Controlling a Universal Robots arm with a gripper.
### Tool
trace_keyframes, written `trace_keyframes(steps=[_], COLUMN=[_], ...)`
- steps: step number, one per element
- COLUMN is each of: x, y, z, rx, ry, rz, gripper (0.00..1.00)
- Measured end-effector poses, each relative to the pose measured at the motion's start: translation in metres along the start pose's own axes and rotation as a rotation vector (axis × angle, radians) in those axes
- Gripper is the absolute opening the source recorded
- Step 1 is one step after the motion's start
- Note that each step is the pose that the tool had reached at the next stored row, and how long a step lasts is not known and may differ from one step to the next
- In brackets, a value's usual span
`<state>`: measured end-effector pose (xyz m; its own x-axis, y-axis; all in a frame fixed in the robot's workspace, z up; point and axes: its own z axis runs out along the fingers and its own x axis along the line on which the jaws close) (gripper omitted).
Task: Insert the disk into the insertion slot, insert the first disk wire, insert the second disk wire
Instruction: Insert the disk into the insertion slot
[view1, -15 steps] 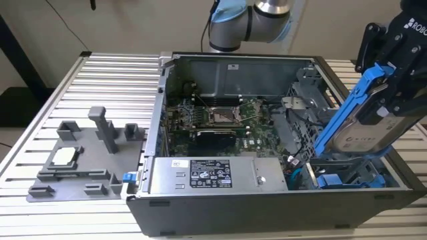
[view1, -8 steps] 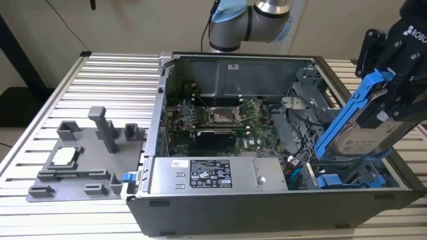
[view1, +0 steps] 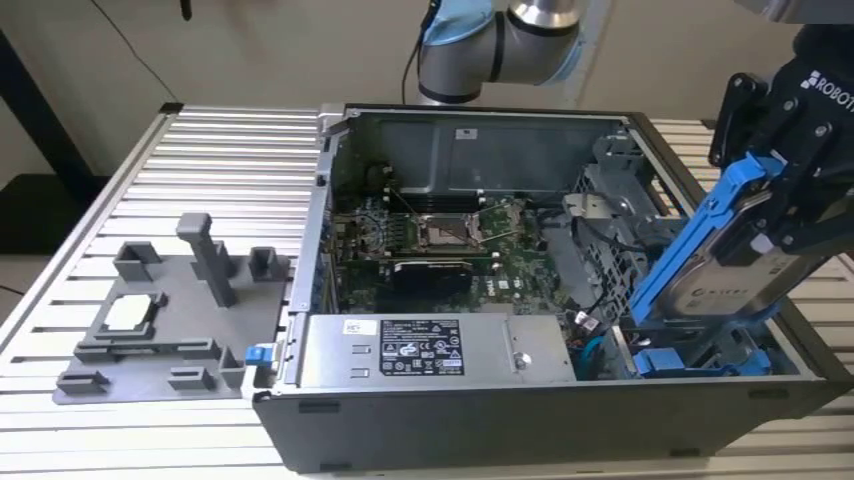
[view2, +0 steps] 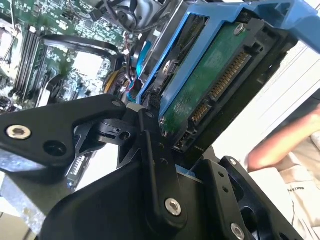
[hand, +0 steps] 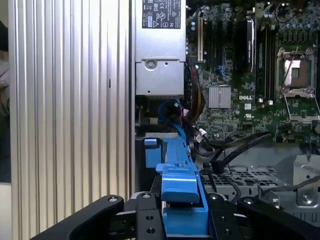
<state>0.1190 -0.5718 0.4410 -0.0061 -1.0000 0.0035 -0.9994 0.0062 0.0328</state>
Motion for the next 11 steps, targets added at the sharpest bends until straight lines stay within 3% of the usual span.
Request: trace_keyframes(steps=[11], x=[-0.0001], y=[-0.0023], z=[0.0135], rx=[0.0037], ry=[0.0000], rz=[-0.003], gripper=[0.33])
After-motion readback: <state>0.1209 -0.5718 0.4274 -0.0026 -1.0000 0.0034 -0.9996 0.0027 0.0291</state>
